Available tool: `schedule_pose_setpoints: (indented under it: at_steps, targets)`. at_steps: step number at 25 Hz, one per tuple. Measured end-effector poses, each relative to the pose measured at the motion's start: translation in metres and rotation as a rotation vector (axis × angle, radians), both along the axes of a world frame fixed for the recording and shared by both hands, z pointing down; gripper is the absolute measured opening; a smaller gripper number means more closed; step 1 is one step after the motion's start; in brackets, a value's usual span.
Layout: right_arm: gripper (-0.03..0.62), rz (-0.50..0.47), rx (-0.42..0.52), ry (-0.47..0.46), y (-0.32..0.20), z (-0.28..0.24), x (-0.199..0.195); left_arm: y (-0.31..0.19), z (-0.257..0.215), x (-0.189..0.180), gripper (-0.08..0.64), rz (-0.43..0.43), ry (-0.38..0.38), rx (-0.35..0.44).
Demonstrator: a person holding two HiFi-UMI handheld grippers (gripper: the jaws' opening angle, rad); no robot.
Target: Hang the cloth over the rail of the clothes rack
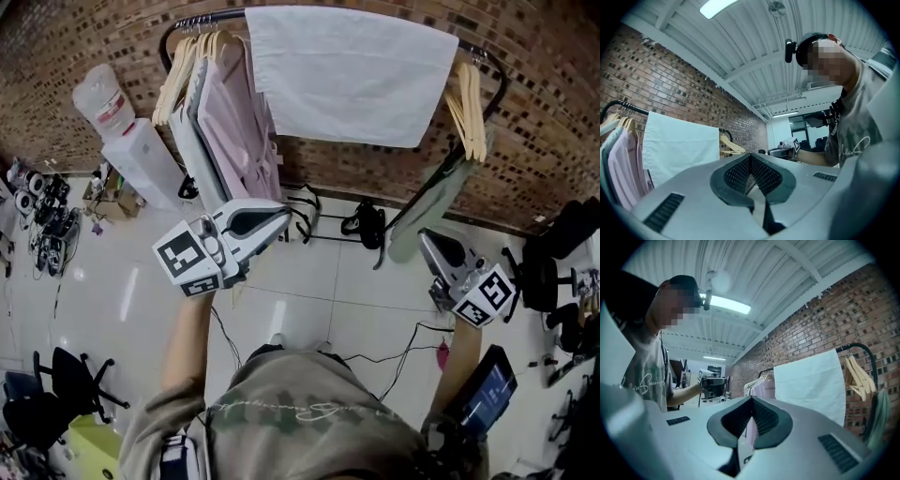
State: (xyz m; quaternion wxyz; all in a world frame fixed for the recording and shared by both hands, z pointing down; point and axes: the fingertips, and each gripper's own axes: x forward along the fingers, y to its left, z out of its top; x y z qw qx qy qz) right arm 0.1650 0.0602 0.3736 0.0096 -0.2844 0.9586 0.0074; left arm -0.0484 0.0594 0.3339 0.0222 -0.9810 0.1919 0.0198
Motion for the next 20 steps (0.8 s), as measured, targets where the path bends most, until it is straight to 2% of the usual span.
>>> schedule_pose_setpoints:
  at_steps: [4, 7, 9, 13, 20]
  targets:
    - [0.008, 0.029, 0.024, -0.039, 0.012, 0.008, -0.01, 0.002, 0.01, -0.006, 0.006, -0.017, 0.016, -0.005]
    - [0.008, 0.05, 0.034, -0.033, 0.008, 0.021, -0.014, -0.009, 0.031, -0.008, 0.006, -0.04, -0.035, -0.005]
    - [0.008, 0.06, 0.021, -0.008, 0.004, 0.034, -0.02, -0.015, 0.043, -0.009, 0.006, -0.05, -0.042, -0.011]
    - [0.008, 0.052, 0.03, 0.01, 0.002, 0.039, -0.036, -0.015, 0.047, -0.016, 0.006, -0.035, 0.022, -0.019]
    - [0.008, 0.063, 0.048, -0.014, 0.006, 0.033, -0.062, -0.023, 0.043, -0.048, 0.006, -0.073, 0.118, -0.032]
